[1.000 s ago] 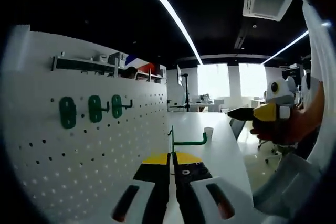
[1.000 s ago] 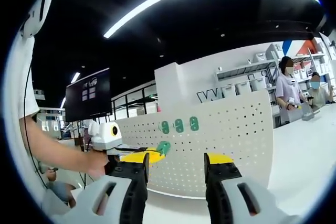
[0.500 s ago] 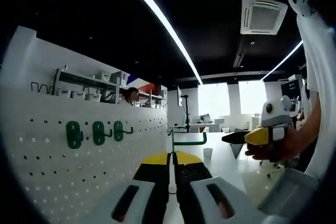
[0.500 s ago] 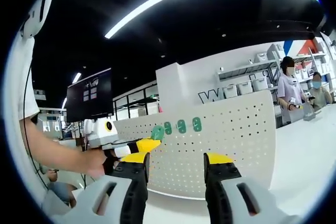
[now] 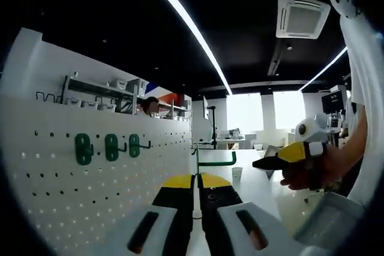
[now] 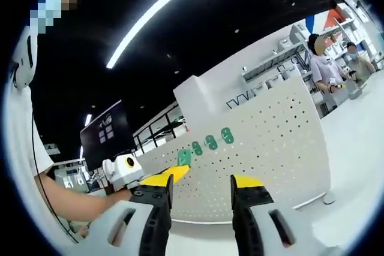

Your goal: Insert the hook assembly into the mounting plate slot until the hook locks in place.

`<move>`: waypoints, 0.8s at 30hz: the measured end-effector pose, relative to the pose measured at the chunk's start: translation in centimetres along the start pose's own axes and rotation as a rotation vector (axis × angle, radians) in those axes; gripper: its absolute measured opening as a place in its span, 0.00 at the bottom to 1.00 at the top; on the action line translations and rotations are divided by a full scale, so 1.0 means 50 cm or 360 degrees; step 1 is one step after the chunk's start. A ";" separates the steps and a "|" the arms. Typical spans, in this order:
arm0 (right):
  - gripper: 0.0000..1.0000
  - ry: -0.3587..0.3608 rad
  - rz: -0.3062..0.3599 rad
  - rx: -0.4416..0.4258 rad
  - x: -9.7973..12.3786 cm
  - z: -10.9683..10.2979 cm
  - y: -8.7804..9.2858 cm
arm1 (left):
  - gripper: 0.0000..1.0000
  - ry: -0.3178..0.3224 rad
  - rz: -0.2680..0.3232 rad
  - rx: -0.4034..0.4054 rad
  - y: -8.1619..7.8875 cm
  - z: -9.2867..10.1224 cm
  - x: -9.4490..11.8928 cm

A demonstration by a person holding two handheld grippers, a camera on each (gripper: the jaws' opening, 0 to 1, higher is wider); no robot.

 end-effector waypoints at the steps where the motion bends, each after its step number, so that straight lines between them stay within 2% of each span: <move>1: 0.36 -0.0003 -0.0003 -0.0004 -0.001 -0.002 0.001 | 0.02 -0.0003 -0.0001 -0.0001 0.000 0.000 0.000; 24: 0.28 -0.0084 0.0039 0.0003 -0.056 -0.031 -0.004 | 0.02 -0.0035 -0.0013 -0.0006 -0.004 0.047 -0.020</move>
Point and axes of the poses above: the point that each gripper's makers call its tool centre point, and the gripper's own axes: x roughly backward along the fingers, z roughly to its right, y roughly out of its underside, the point moved 10 cm from there along x, roughly backward along the fingers, and after that the axes turned 6 degrees about y, right-handed, at the moved point
